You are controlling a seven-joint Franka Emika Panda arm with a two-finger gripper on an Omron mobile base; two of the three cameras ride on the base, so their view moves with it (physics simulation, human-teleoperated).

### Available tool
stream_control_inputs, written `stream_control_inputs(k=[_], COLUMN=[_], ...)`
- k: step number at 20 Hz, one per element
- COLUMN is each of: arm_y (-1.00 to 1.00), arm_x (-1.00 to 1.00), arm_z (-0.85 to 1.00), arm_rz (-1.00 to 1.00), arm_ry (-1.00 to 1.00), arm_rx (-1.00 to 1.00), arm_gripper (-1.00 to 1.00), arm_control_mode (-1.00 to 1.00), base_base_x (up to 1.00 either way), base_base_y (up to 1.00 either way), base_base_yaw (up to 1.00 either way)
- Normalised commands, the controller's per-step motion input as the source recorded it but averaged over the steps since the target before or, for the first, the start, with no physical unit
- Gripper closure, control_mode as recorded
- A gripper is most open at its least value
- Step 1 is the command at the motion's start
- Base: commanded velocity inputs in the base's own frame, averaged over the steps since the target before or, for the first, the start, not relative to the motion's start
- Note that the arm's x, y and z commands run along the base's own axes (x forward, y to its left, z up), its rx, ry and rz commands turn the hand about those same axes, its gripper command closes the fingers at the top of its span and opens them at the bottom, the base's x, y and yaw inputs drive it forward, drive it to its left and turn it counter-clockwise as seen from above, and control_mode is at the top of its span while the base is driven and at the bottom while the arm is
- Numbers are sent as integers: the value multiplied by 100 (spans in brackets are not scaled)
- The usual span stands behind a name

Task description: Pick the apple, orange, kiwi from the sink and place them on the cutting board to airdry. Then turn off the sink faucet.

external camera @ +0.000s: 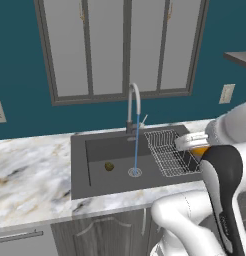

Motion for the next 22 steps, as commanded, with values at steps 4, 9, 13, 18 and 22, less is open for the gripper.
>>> stream_control_inputs(k=[4,9,13,18,22], arm_y=[-68,-61,-68,-66,-62], arm_x=[-25,-1,0,0,0], arm_z=[14,0,0,0,-3], arm_rz=[-13,-15,-14,-12,-7], arm_ry=[0,0,0,0,0], arm_rx=[-3,-7,-6,-2,0], arm_gripper=[100,100,100,100,100], arm_control_mode=[-100,-100,-100,-100,-100], base_base_x=[0,0,0,0,0], base_base_y=[0,0,0,0,0], base_base_yaw=[0,0,0,0,0])
